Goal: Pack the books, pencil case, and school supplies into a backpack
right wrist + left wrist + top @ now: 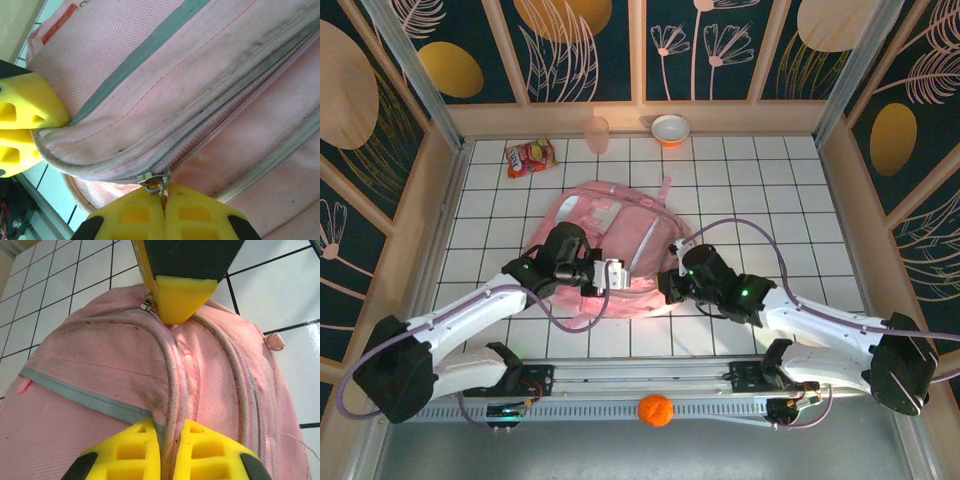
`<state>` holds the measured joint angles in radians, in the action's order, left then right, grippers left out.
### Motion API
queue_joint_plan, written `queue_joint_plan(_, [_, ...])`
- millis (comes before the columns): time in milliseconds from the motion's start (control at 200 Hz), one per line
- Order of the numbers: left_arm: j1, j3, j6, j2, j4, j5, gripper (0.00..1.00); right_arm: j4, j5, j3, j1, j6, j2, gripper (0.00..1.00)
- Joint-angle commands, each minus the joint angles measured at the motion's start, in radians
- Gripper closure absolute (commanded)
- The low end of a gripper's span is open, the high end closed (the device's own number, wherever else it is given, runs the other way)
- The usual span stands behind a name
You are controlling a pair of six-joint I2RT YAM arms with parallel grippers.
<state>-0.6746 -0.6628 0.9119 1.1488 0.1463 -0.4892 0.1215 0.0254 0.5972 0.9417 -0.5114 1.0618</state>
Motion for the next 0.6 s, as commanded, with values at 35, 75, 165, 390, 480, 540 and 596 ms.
queue_joint_plan(35, [0.043,0.052,-0.013,-0.053,0.139,0.098,1.0,0.065,-0.094,-0.002,-0.067,0.041,0.025,1.0])
queue_joint_plan(75, [0.043,0.057,-0.03,-0.058,0.143,0.097,1.0,0.063,-0.095,0.001,-0.071,0.048,0.028,1.0])
queue_joint_plan(165, [0.042,0.074,-0.136,-0.098,0.091,0.096,0.84,0.07,-0.093,0.007,-0.076,0.059,0.033,1.0])
queue_joint_plan(390, [0.043,0.103,-0.809,-0.249,-0.097,0.267,0.35,0.054,-0.078,-0.006,-0.071,0.048,0.04,1.0])
queue_joint_plan(480, [0.043,0.092,-1.138,-0.296,-0.05,0.501,0.29,0.05,-0.073,-0.002,-0.07,0.051,0.05,1.0])
queue_joint_plan(540, [0.043,0.083,-1.347,-0.317,0.014,0.616,0.33,0.05,-0.071,0.0,-0.07,0.054,0.059,1.0])
queue_joint_plan(596, [0.043,0.073,-1.509,-0.323,0.093,0.676,0.35,0.05,-0.069,0.006,-0.069,0.056,0.067,1.0])
